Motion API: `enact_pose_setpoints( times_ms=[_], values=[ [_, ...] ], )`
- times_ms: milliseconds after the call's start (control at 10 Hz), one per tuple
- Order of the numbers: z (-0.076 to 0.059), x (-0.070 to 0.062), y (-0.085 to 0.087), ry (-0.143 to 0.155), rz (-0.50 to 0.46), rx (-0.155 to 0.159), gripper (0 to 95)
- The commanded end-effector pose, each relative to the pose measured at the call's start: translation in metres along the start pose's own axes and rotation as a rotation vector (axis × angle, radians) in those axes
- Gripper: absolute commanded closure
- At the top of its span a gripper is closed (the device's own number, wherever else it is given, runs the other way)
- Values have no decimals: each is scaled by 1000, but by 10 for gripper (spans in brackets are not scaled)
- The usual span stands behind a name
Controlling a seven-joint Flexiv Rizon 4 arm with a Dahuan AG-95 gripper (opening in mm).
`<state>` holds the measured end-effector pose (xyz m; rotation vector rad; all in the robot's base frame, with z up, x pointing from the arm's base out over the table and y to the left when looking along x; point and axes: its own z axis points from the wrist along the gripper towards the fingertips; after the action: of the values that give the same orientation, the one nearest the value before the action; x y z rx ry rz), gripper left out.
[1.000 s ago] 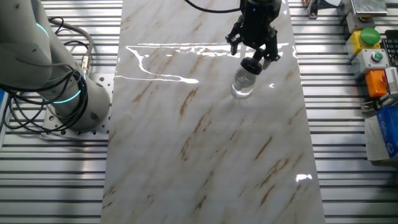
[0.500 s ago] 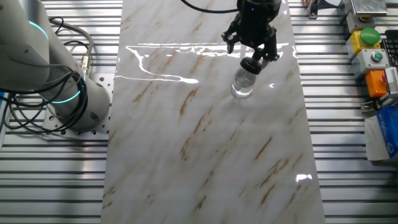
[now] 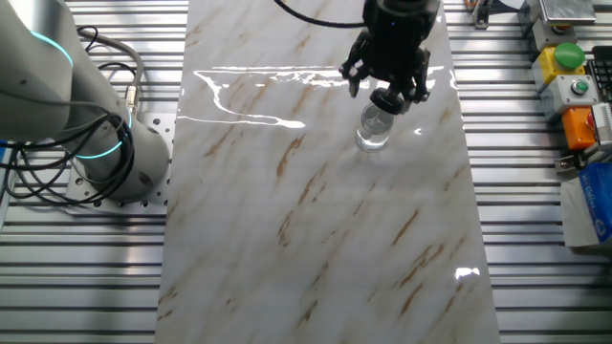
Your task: Unscrew the lid from the jar
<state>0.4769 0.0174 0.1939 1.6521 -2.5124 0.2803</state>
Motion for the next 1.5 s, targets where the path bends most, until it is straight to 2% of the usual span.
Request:
enact_pose_setpoints(
  times_ms=[100,300,500,600,800,1100,1200,1300,1400,1500],
  values=[
    [5,10,1,-39,-26,15,380],
    [5,10,0,-61,-17,3,380],
    [5,10,0,-105,55,-26,380],
    [5,10,0,-115,126,-30,380],
    [5,10,0,-107,224,-25,380],
    [5,10,0,-114,252,-28,380],
    [5,15,0,-118,262,-30,380],
    [7,23,-3,-136,259,-42,380],
    [13,33,-14,-178,237,-62,380],
    [18,40,-27,-205,217,-77,380]
  ],
)
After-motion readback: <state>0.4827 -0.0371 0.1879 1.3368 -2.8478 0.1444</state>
